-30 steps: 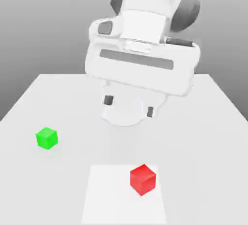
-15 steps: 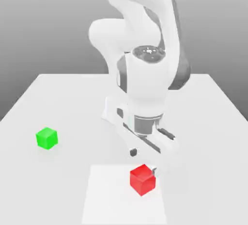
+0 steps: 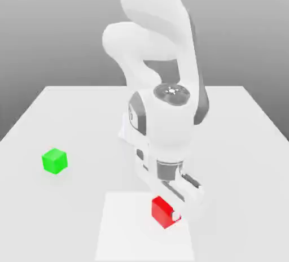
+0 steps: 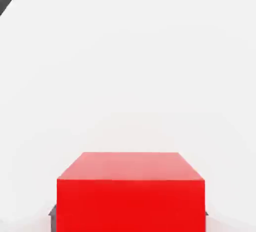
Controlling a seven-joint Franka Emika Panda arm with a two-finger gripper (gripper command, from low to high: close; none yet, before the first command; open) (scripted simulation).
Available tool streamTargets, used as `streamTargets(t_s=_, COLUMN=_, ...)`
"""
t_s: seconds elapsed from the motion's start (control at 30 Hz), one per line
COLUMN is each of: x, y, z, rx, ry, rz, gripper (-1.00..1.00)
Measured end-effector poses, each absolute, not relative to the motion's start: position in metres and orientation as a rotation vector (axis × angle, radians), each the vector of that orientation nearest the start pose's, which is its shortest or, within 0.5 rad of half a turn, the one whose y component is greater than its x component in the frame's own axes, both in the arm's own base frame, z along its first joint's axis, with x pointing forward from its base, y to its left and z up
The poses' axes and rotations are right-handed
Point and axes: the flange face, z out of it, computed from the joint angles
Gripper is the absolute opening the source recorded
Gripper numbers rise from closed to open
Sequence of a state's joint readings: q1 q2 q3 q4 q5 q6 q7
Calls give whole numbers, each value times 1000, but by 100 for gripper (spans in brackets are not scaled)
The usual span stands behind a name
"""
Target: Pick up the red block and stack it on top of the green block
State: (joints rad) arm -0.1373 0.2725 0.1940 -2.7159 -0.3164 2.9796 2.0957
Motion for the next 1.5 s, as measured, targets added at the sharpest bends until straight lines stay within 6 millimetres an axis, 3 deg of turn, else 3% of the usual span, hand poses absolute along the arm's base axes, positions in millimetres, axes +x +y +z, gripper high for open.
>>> streamTargets(t_s=0.47, x=389, y=52, z=205, rx=-2029, ry=2388, rz=-5, gripper=-100)
streamTargets(t_s=0.53, x=386, y=39, z=209, rx=-1970, ry=2452, rz=-7, gripper=-100)
streamTargets(t_s=0.63, x=376, y=-28, z=211, rx=-1622, ry=2728, rz=-22, gripper=-100)
streamTargets(t_s=0.73, x=352, y=-98, z=215, rx=-1170, ry=2971, rz=-36, gripper=-100)
streamTargets(t_s=0.97, x=281, y=-196, z=229, rx=-204, ry=3187, rz=-46, gripper=-100)
streamTargets(t_s=1.13, x=217, y=-244, z=241, rx=486, ry=3125, rz=-25, gripper=-100)
streamTargets(t_s=1.2, x=191, y=-261, z=236, rx=750, ry=3058, rz=-12, gripper=-100)
streamTargets(t_s=1.27, x=181, y=-268, z=223, rx=848, ry=3028, rz=-8, gripper=-100)
streamTargets(t_s=1.4, x=178, y=-269, z=192, rx=876, ry=3017, rz=-5, gripper=-100)
streamTargets(t_s=1.43, x=178, y=-267, z=185, rx=874, ry=3017, rz=-3, gripper=100)
streamTargets(t_s=1.5, x=179, y=-267, z=185, rx=872, ry=3017, rz=-3, gripper=100)
